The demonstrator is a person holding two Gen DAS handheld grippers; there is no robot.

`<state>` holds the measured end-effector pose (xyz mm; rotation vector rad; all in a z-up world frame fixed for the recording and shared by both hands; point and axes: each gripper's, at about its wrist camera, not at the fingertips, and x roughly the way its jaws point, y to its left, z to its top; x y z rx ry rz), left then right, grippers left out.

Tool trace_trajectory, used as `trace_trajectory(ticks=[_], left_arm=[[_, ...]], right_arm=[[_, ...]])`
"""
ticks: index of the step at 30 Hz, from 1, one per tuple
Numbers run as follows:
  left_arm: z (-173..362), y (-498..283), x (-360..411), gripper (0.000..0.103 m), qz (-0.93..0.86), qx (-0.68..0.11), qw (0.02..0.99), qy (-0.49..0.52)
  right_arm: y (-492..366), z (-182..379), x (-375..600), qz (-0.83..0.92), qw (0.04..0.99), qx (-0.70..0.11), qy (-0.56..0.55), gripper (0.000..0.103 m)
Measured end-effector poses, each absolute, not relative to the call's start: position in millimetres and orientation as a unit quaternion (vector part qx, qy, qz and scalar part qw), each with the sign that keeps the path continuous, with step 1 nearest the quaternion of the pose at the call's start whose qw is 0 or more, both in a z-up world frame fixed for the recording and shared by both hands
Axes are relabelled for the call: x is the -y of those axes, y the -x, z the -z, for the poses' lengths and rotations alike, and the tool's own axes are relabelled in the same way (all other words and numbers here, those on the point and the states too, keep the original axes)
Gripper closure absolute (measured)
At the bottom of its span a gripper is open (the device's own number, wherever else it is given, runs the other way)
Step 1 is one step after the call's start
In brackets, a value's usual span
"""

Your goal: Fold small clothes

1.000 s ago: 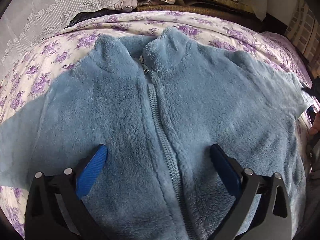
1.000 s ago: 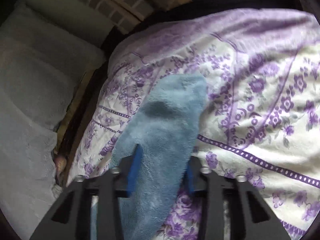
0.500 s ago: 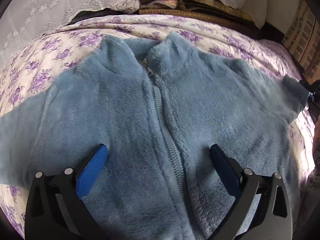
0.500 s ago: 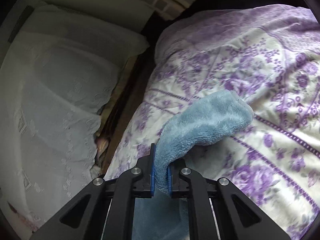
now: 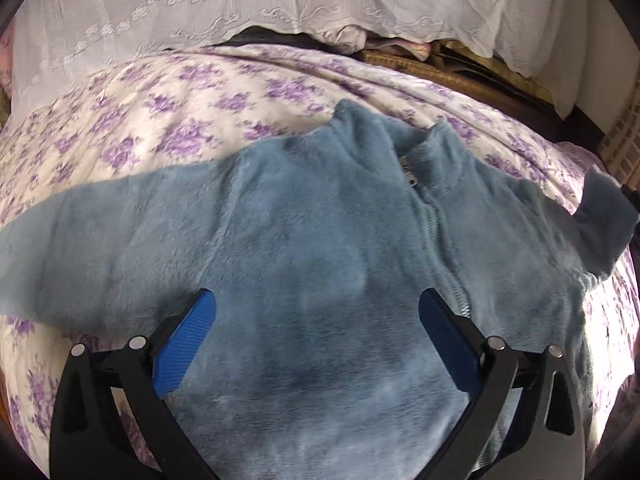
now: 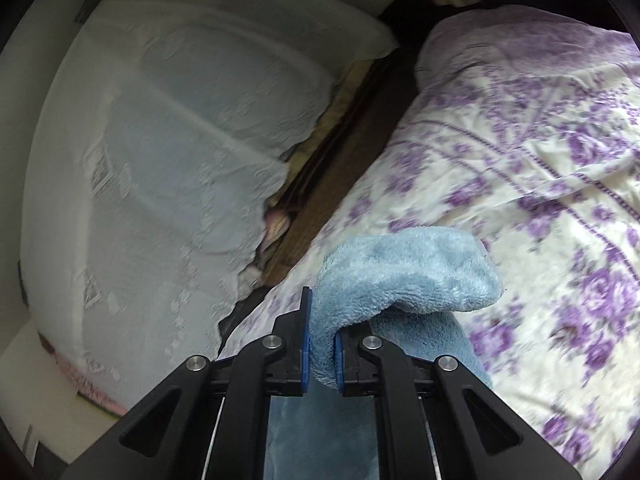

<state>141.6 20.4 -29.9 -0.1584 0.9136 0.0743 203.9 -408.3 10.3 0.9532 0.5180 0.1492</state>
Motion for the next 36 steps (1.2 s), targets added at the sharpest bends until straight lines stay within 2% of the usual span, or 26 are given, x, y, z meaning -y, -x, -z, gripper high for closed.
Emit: trace_trajectory(ticks=[13, 22, 25, 26, 27, 30, 34, 35, 36], left_arm=[[39.7, -138.0, -20.0, 0.004, -0.038, -0.451, 0.889, 0.074], [45.3, -142.3, -17.9, 0.004, -0.040, -0.458, 0.886, 0.067], [45.2, -142.5, -18.9, 0.004, -0.039, -0.458, 0.885, 0.070], [45.2, -142.8, -18.9, 0.004, -0.039, -0.458, 0.885, 0.069], [45.1, -142.7, -18.7, 0.004, -0.039, -0.458, 0.885, 0.069], [44.5, -142.3, -18.8, 0.004, -0.038, -0.457, 0.886, 0.071], [42.5, -140.9, -18.7, 0.004, -0.037, -0.454, 0.887, 0.076], [42.7, -141.2, -18.3, 0.004, -0.038, -0.455, 0.887, 0.074], [43.2, -141.6, -17.6, 0.004, -0.038, -0.455, 0.887, 0.072]], right_arm=[[-192.1, -38.1, 298.4, -0.198, 0.868, -0.290, -0.352, 0.094], [-185.3, -18.9, 219.1, -0.253, 0.869, -0.340, -0.256, 0.093], [-189.6, -1.1, 192.9, -0.269, 0.856, -0.389, -0.209, 0.081], [-191.4, 4.5, 186.9, -0.277, 0.846, -0.410, -0.199, 0.064], [-191.6, 7.3, 183.3, -0.283, 0.838, -0.424, -0.195, 0.060], [-183.4, -7.1, 181.9, -0.308, 0.835, -0.420, -0.177, 0.058], [-170.1, -38.7, 200.6, -0.380, 0.808, -0.390, -0.224, 0.050], [-168.3, -42.5, 200.0, -0.398, 0.800, -0.386, -0.230, 0.043], [-166.4, -45.0, 195.8, -0.415, 0.793, -0.384, -0.226, 0.030]])
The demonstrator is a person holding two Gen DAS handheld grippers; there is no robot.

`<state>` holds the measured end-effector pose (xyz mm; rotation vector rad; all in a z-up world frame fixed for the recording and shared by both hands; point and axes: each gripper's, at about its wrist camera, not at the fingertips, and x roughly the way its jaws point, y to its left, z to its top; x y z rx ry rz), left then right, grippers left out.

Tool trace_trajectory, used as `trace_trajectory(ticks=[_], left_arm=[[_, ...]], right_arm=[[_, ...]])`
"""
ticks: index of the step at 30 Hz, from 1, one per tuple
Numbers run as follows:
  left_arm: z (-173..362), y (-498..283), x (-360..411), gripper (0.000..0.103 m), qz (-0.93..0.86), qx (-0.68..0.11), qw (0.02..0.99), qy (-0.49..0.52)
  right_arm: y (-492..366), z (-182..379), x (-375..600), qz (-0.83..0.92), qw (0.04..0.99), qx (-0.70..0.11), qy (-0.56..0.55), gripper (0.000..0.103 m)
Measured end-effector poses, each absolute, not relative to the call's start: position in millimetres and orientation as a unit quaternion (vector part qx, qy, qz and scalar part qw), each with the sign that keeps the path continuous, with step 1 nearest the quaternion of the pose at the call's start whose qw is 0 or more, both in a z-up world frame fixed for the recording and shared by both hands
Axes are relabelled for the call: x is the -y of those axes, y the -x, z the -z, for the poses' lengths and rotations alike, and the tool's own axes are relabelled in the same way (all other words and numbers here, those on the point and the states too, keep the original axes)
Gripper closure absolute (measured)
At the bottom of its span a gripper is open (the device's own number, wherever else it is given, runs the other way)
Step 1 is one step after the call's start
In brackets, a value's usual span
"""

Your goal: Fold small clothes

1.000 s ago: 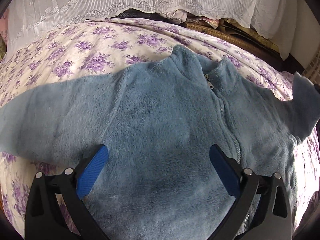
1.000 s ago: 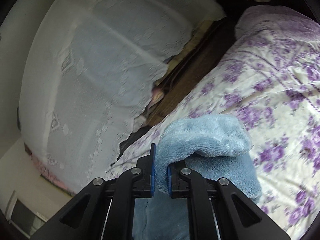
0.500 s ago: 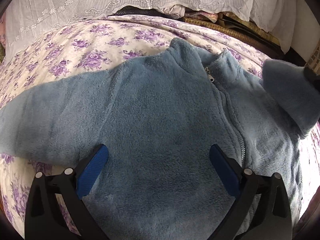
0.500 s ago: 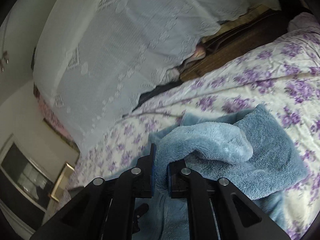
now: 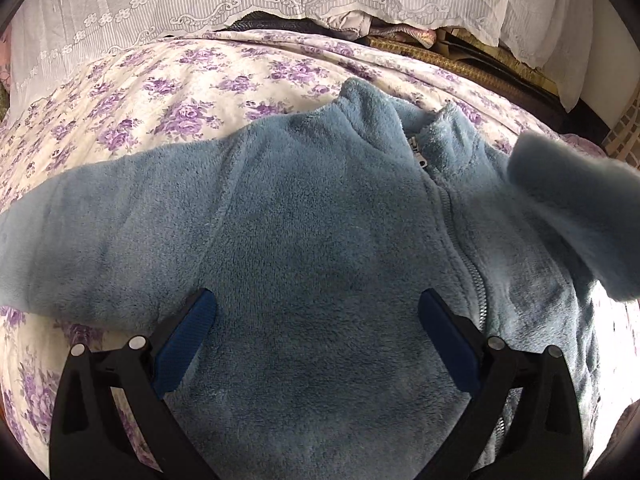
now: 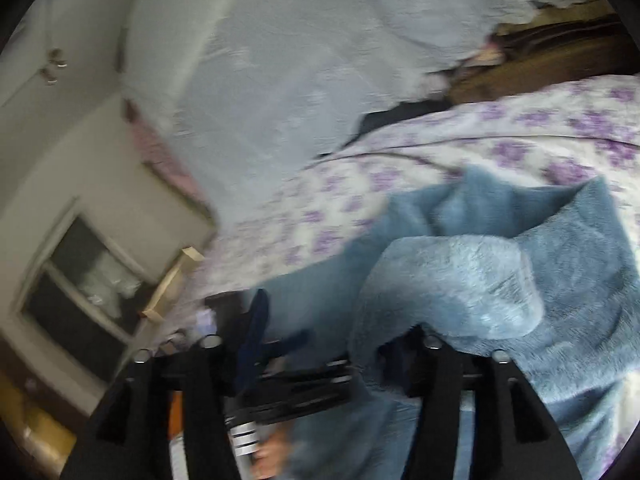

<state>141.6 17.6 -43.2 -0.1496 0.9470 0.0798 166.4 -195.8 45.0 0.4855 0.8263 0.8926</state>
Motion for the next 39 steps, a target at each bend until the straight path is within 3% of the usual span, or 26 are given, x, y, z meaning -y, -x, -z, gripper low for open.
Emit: trace_trajectory(ticks=[1, 3, 5, 7, 14, 22, 27, 30, 35, 39], left_arm=[[43.4, -141.5, -17.2, 0.004, -0.039, -0.456, 0.886, 0.070], [43.3, -140.6, -17.4, 0.004, -0.042, -0.456, 0.887, 0.069], [43.0, -138.6, -20.6, 0.004, -0.042, -0.455, 0.886, 0.075], [42.4, -136.3, -24.7, 0.004, -0.039, -0.454, 0.886, 0.084], [26.3, -119.8, -10.7, 0.004, -0.030, -0.430, 0.901, 0.059], [32.4, -92.2, 1.1, 0.004, -0.035, -0.443, 0.896, 0.025], [34.2, -75.5, -6.1, 0.004, -0.032, -0.444, 0.894, 0.053], [37.8, -71.0, -9.7, 0.004, -0.036, -0.451, 0.890, 0.061], [33.7, -59.2, -13.7, 0.004, -0.035, -0.445, 0.892, 0.071], [5.8, -55.1, 29.4, 0.004, -0.070, -0.376, 0.922, -0.057]], right_arm=[[-163.1, -44.2, 181.6, -0.419, 0.798, -0.393, -0.182, 0.027], [-155.6, -38.4, 154.1, -0.333, 0.857, -0.389, -0.056, 0.032], [-162.1, -30.3, 159.6, -0.343, 0.843, -0.401, -0.101, 0.042], [-170.7, -25.7, 171.3, -0.370, 0.806, -0.435, -0.156, 0.042], [-144.1, -22.4, 187.9, -0.431, 0.753, -0.466, -0.173, 0.030], [-127.5, -39.5, 209.3, -0.368, 0.811, -0.424, -0.162, 0.028], [-109.0, -50.7, 196.9, -0.476, 0.744, -0.418, -0.213, 0.027], [-79.4, -65.8, 161.9, -0.497, 0.761, -0.408, -0.084, 0.027], [-111.9, -58.3, 227.9, -0.418, 0.789, -0.413, -0.182, 0.027], [-129.0, -50.8, 290.3, -0.317, 0.822, -0.386, -0.274, 0.027]])
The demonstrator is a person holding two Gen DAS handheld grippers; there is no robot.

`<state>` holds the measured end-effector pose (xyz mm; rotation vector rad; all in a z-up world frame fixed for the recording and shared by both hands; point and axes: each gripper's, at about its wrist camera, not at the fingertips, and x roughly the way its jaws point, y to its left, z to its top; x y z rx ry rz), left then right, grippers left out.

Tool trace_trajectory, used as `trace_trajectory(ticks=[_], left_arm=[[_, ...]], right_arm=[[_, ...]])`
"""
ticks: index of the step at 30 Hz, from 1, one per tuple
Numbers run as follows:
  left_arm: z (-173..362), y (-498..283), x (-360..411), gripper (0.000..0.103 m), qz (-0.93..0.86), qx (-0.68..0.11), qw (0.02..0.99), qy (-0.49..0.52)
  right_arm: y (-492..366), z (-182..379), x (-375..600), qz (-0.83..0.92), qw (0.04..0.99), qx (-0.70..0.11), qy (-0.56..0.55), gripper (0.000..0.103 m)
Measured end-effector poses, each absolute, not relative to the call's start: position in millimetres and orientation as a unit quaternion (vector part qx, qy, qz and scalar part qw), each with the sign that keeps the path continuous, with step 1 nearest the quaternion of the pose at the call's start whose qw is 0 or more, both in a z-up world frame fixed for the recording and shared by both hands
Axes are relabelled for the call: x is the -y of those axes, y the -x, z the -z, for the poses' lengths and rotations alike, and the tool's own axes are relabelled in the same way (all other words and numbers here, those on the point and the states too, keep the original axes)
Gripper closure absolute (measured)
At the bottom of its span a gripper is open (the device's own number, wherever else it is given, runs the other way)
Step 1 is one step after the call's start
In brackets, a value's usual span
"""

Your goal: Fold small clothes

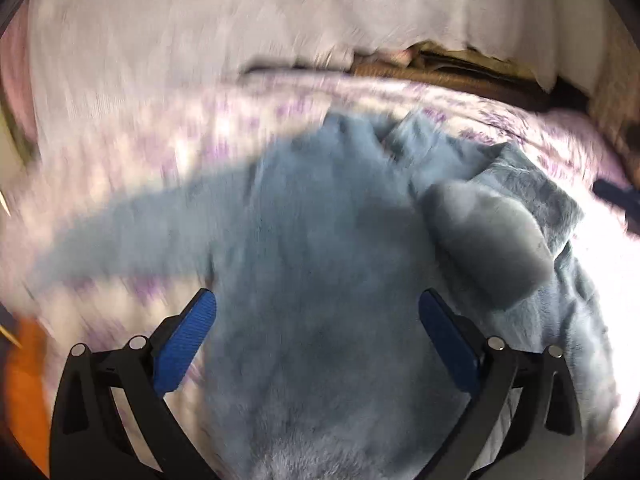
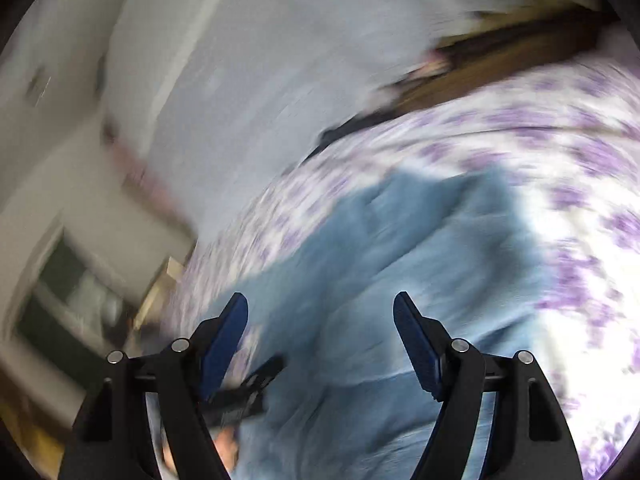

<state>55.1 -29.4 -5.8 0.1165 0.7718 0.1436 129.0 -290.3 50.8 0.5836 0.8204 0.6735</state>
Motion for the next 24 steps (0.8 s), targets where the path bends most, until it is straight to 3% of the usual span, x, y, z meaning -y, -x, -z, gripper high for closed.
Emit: trace_trajectory(ticks=[7, 11, 14, 16, 18, 20, 24], left_arm=[[15.4, -53.1, 155.6, 0.004, -0.087, -0.223, 0.901, -0.362], [32.5, -60.6, 183.7, 0.004, -0.071, -0.212, 0.883, -0.414], [33.4, -78.1, 176.0, 0.004, -0.086, -0.235, 0.883, -0.398], [25.7, -87.7, 158.6, 0.022, -0.067, -0.265, 0.894, -0.354], [15.5, -100.8, 133.4, 0.073, -0.047, -0.309, 0.904, -0.290], [6.8, -112.5, 103.0, 0.093, -0.011, -0.354, 0.914, -0.199], [7.3, -115.9, 64.0, 0.092, 0.025, -0.393, 0.914, -0.101]], right_arm=[[-150.0, -14.8, 344.5, -0.248, 0.796, -0.397, -0.383, 0.027], [-151.0, -9.9, 350.0, -0.247, 0.794, -0.395, -0.390, 0.027], [-149.1, -10.1, 346.7, -0.250, 0.798, -0.391, -0.385, 0.027], [-147.1, -11.7, 347.9, -0.250, 0.800, -0.387, -0.385, 0.027], [-147.6, -12.9, 348.4, -0.250, 0.799, -0.383, -0.391, 0.027], [-148.1, -12.1, 348.3, -0.249, 0.798, -0.383, -0.392, 0.027], [-148.1, -11.3, 342.8, -0.253, 0.796, -0.389, -0.388, 0.027]])
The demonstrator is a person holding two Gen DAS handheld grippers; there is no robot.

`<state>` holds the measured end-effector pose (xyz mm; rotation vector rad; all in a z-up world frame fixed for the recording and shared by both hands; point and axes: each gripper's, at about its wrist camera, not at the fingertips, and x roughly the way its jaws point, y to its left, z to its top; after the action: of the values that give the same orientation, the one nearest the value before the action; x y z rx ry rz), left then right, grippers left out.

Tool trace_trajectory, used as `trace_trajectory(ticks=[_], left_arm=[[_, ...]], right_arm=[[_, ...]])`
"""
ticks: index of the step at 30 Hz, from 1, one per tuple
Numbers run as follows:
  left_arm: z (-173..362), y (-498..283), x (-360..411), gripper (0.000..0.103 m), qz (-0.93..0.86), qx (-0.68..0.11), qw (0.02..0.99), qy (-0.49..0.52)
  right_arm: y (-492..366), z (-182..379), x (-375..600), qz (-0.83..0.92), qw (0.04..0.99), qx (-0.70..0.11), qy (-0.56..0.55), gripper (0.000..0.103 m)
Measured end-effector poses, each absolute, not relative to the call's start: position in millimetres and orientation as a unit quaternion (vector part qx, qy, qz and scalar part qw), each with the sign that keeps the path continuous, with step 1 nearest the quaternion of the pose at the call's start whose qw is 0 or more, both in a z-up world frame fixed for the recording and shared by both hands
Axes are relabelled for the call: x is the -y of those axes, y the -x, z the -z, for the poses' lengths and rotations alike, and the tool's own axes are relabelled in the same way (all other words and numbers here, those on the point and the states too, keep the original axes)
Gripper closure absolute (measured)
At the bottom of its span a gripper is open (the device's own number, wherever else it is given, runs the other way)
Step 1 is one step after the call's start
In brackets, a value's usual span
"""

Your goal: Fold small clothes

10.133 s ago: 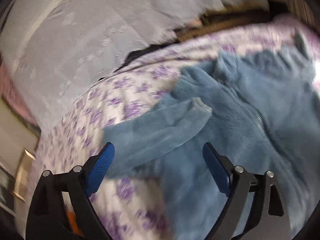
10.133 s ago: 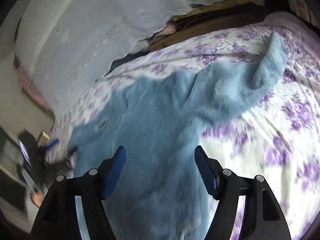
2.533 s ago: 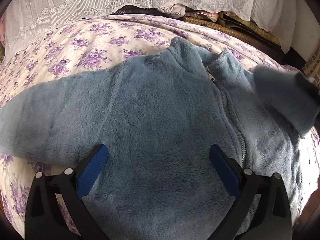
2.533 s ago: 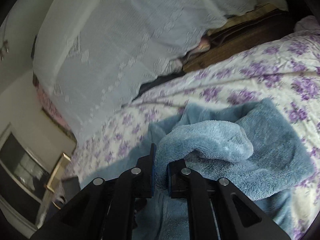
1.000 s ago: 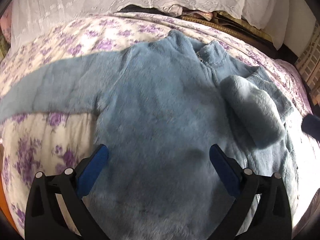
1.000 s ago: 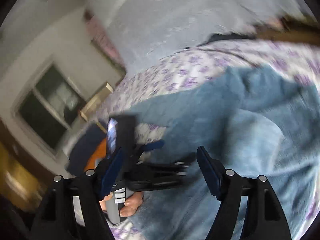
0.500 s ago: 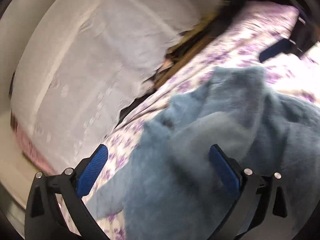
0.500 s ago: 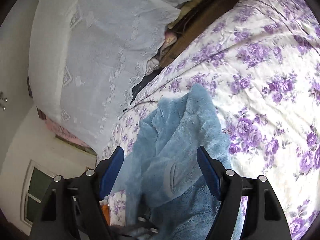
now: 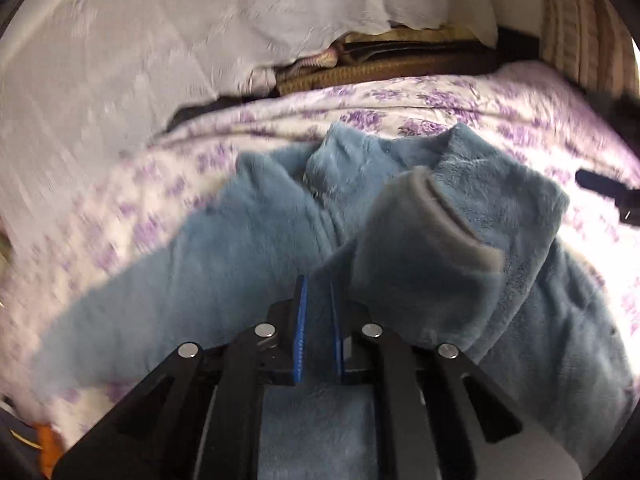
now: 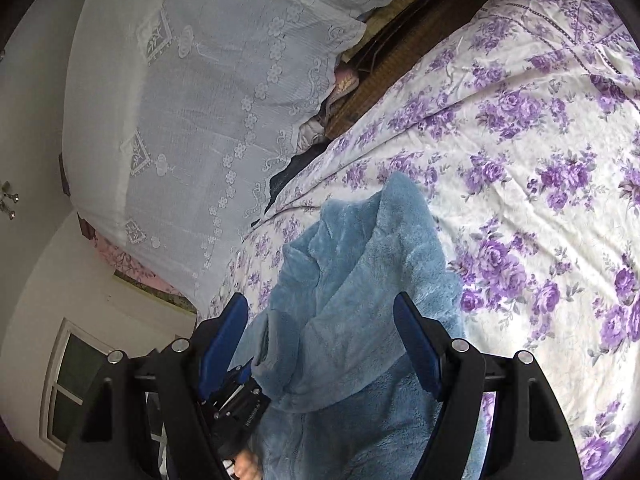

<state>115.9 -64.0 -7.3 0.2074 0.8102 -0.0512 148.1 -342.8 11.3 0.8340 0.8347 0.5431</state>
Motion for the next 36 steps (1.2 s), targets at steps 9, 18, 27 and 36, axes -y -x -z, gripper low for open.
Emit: trace_trajectory(ticks=[9, 18, 27, 36], left_arm=[[3.6, -97.8, 56.9, 0.017, 0.015, -0.364, 0.929, -0.072], [18.2, -43.3, 172.3, 0.010, 0.030, -0.248, 0.899, -0.359], [13.6, -85.1, 129.7, 0.086, 0.111, -0.361, 0.902, -0.211], [-5.3, -105.3, 32.3, 0.088, 0.080, -0.376, 0.923, -0.013]], right_arm=[[-149.0, -10.5, 331.7, -0.262, 0.794, -0.401, -0.375, 0.027], [-150.8, -7.3, 337.3, -0.263, 0.784, -0.403, -0.393, 0.027], [-150.2, -6.2, 340.0, -0.263, 0.780, -0.400, -0.402, 0.027], [-146.1, -5.6, 329.9, -0.265, 0.782, -0.416, -0.381, 0.027]])
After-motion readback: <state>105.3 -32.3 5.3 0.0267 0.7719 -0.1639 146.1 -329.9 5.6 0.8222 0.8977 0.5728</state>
